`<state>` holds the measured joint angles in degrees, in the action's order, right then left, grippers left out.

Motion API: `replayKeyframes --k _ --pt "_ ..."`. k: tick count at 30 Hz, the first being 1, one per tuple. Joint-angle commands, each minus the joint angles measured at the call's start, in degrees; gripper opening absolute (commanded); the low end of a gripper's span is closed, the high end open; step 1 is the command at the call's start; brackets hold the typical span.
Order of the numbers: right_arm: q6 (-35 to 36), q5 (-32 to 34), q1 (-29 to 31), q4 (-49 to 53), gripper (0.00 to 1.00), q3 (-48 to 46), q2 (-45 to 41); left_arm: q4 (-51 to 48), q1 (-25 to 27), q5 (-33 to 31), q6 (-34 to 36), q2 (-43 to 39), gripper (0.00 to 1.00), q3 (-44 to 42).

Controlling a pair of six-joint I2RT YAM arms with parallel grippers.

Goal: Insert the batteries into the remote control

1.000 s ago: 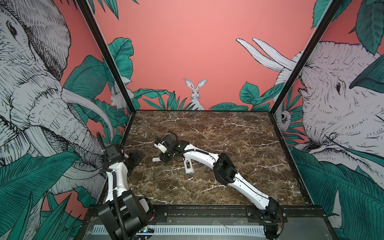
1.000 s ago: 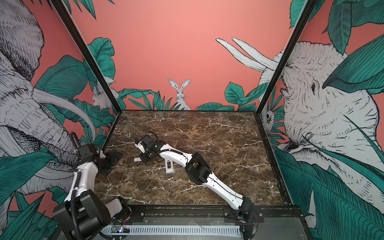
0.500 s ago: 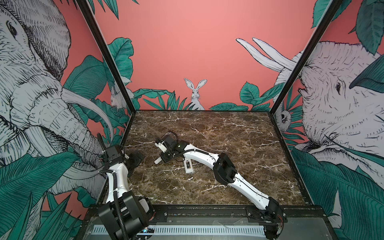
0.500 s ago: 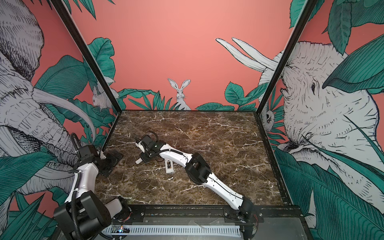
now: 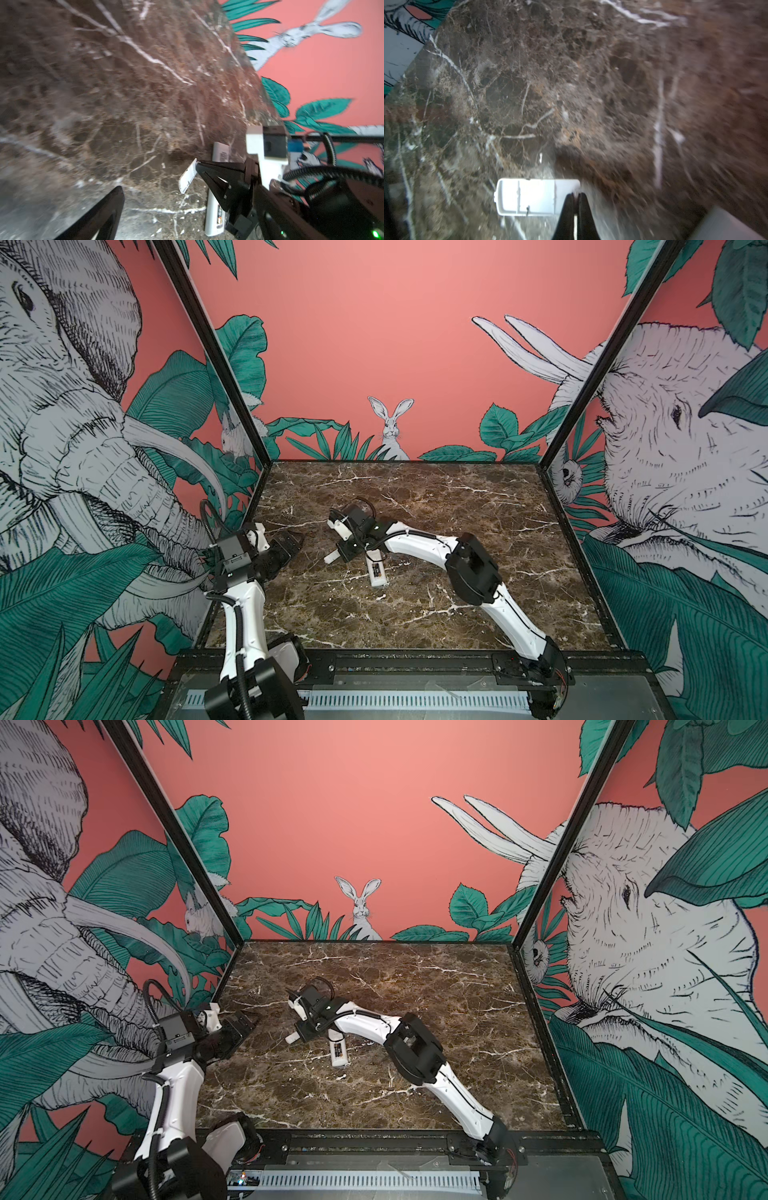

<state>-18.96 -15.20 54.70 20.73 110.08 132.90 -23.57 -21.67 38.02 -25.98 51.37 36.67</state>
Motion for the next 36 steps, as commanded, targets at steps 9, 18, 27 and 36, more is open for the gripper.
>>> replayKeyframes --k 9,18,27,36 --pt "-12.63 -23.15 -16.76 -1.83 0.03 -31.46 -31.46 19.37 23.22 6.69 -3.24 -7.95 0.99 -4.24" --pt "-30.21 -43.46 -24.54 -10.57 0.04 -54.65 -49.99 28.85 53.53 -1.98 7.24 -3.19 0.99 -4.08" --pt "-54.12 -47.77 -24.61 -34.58 0.04 -68.16 -58.24 35.18 66.31 -6.41 13.89 9.14 0.95 2.04" --pt "-55.77 -46.79 -24.6 -34.55 0.05 -68.44 -61.25 41.45 66.41 -5.69 13.29 11.09 0.77 1.91"
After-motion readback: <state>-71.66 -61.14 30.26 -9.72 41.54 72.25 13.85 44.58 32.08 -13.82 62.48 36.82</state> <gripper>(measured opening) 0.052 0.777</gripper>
